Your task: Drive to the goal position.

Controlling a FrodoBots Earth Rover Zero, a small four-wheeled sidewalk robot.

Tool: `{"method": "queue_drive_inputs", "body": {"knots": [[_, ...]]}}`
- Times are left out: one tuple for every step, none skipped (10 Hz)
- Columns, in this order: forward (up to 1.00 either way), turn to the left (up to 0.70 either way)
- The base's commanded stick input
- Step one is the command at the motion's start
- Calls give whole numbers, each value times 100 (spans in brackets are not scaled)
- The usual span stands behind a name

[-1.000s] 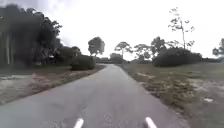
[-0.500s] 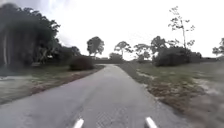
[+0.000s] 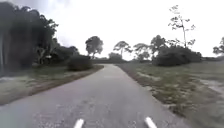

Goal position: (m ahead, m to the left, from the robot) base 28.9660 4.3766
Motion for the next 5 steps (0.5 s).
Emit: {"method": "queue_drive_inputs", "body": {"knots": [[85,0],[85,0],[85,0],[85,0],[85,0]]}}
